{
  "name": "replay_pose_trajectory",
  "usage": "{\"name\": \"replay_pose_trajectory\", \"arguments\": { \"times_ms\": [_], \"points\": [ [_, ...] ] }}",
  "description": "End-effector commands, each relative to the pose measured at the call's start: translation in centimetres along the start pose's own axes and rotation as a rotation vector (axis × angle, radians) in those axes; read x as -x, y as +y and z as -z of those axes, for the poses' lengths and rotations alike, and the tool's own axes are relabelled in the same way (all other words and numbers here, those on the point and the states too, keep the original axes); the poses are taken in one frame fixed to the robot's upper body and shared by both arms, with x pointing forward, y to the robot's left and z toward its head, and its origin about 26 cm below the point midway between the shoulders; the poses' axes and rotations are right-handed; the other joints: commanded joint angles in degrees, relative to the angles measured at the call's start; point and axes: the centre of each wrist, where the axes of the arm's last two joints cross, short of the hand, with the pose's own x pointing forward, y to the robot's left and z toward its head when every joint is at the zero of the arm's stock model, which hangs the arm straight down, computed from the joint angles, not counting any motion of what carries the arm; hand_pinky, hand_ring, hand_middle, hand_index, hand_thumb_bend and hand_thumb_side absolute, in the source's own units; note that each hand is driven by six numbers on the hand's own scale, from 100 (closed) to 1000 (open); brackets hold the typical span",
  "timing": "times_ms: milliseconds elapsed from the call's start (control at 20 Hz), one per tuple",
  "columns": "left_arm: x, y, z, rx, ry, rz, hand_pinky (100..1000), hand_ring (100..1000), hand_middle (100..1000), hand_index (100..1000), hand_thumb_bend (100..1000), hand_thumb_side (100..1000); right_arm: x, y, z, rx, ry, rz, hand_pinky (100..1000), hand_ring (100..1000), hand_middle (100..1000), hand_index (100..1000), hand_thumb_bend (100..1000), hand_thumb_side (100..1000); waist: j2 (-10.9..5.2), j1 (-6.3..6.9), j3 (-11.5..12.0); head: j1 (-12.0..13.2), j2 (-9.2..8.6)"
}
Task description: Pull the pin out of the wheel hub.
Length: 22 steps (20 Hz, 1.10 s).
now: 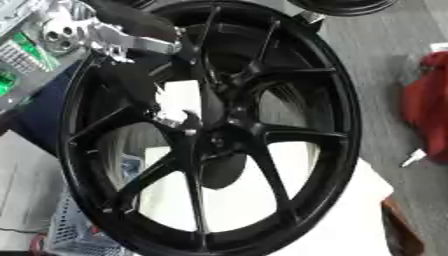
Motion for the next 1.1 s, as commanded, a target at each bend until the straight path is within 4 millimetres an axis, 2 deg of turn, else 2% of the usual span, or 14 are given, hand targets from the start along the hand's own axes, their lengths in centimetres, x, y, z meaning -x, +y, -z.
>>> {"name": "replay_pose_trajectory", "arguments": {
  "times_ms": [50,450,650,800,900,1050,1100],
  "points": [
    [-0.5,1.3,-1.4,-0.045,0.028,0.08,848,744,609,774,487,619,-0.7,-0.2,0.3,0.007,-0.023,0.01,798,703,640,844,100,548,-0.94,-0.12,-0.05,0.07,-0.94],
    [-1.8,1.3,-1.9,-0.063,0.03,0.16,824,721,583,742,489,564,-0.7,-0.2,0.3,0.013,-0.025,0.014,800,704,639,844,100,548,-0.94,-0.3,-0.04,0.48,-1.13],
    [-1.7,1.2,-1.9,-0.065,0.053,0.168,812,710,573,730,419,519,-0.6,-0.2,0.3,0.021,-0.022,0.017,800,704,638,844,100,549,-0.92,-0.36,-0.06,0.74,-1.21],
    [-1.5,1.1,-1.7,-0.063,0.061,0.159,784,665,537,695,310,473,-0.6,-0.2,0.2,0.027,-0.021,0.021,801,705,638,844,100,550,-0.88,-0.41,-0.09,0.88,-1.18],
    [-1.5,1.0,-1.6,-0.06,0.061,0.151,770,646,523,679,292,478,-0.6,-0.2,0.2,0.03,-0.021,0.023,801,705,638,844,100,550,-0.87,-0.44,-0.09,0.93,-1.14],
    [-1.7,1.0,-1.5,-0.056,0.051,0.139,736,595,473,618,239,435,-0.6,-0.3,0.3,0.037,-0.019,0.025,801,705,638,844,100,552,-0.87,-0.49,-0.03,0.99,-1.09],
    [-1.7,1.0,-1.5,-0.052,0.047,0.136,706,565,439,573,208,382,-0.6,-0.3,0.3,0.04,-0.018,0.026,801,705,638,845,100,552,-0.88,-0.5,0.0,1.04,-1.06]
  ]
}}
